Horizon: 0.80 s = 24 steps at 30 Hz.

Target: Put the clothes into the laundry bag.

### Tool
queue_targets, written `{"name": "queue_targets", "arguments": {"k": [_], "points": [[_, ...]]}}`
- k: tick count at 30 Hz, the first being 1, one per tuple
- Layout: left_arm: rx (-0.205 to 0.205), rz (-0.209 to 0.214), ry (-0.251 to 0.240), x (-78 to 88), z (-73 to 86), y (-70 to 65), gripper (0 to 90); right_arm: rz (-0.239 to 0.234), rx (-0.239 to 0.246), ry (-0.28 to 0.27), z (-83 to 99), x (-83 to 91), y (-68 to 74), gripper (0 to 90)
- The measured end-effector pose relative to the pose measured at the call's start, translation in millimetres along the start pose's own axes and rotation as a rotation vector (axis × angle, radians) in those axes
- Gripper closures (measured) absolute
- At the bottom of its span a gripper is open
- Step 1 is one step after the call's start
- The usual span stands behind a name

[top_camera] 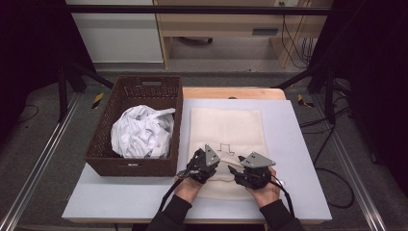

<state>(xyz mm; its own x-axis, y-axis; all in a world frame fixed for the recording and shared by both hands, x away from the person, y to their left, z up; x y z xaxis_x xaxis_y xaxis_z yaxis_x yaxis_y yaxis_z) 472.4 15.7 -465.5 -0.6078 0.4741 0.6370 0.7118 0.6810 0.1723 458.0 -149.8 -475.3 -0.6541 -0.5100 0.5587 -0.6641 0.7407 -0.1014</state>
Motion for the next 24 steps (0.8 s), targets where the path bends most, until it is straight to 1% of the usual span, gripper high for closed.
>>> {"name": "queue_targets", "arguments": {"k": [1,2,3,4,5,6,7,9,10,11,13,14,15,17,20,22,24], "points": [[0.003,0.005,0.002,-0.3,0.5,-0.4,83.4,0.01,-0.003,0.024,0.5,-2.1,-0.3,58.1],[0.01,0.011,-0.004,-0.9,1.2,-0.9,82.5,0.015,-0.012,0.041,0.9,-3.5,-1.0,62.6],[0.014,0.018,-0.01,-1.0,2.1,-1.5,80.2,0.011,-0.017,0.047,1.2,-4.0,-2.4,69.6],[0.019,0.018,-0.016,0.0,2.8,-2.1,74.9,0.008,-0.031,0.05,1.3,-3.6,-3.3,76.2],[0.024,0.012,-0.019,2.1,3.1,-2.4,69.5,0.005,-0.04,0.049,1.0,-2.5,-4.1,80.9],[0.037,0.012,-0.036,5.5,3.3,-3.2,65.1,0.003,-0.047,0.045,0.5,-1.2,-4.5,85.3],[0.051,0.026,-0.055,10.8,3.5,-3.7,63.3,0.007,-0.045,0.041,0.2,0.0,-5.5,86.0],[0.073,0.043,-0.096,23.7,5.0,-5.7,63.5,0.005,-0.065,0.029,-0.5,1.4,-7.2,86.6],[0.082,0.063,-0.111,29.9,7.0,-7.1,67.3,0.007,-0.068,0.025,-0.8,2.2,-8.2,86.7],[0.089,0.079,-0.116,34.8,10.0,-8.8,71.2,0.005,-0.075,0.018,-1.3,2.8,-8.4,86.7],[0.096,0.1,-0.097,39.1,18.5,-12.5,78.9,0.006,-0.08,-0.002,-2.4,4.4,-9.5,86.7],[0.1,0.114,-0.087,38.4,23.3,-14.3,81.8,0.006,-0.088,-0.007,-3.2,5.4,-9.8,86.7],[0.105,0.123,-0.07,36.3,28.2,-16.2,84.2,0.006,-0.095,-0.019,-4.1,6.5,-10.5,86.7],[0.107,0.126,-0.03,29.1,37.7,-18.9,87.4,0.014,-0.097,-0.044,-6.7,9.3,-12.4,86.6],[0.118,0.135,0.016,18.7,48.1,-22.3,88.9,0.014,-0.114,-0.07,-11.3,13.6,-14.6,86.7],[0.121,0.136,0.03,14.7,51.5,-24.2,88.9,0.025,-0.105,-0.103,-15.7,17.4,-15.4,87.0],[0.121,0.136,0.034,12.5,53.3,-25.8,88.9,0.027,-0.109,-0.135,-19.9,21.3,-15.4,87.1]]}}
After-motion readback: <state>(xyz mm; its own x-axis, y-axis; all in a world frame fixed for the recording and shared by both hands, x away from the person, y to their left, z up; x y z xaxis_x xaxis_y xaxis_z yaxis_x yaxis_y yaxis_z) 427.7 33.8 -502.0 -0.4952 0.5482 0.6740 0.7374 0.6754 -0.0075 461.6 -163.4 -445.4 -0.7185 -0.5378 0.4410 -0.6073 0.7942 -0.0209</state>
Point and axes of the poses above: each handheld gripper's, and its own axes: x roughly backward along the jaws, z roughly out of its underside, y roughly to its left, the point moved 3 cm from there along -x, roughly forward along the jaws, and after that the axes turned 3 degrees about -z, right-handed, at the moved point
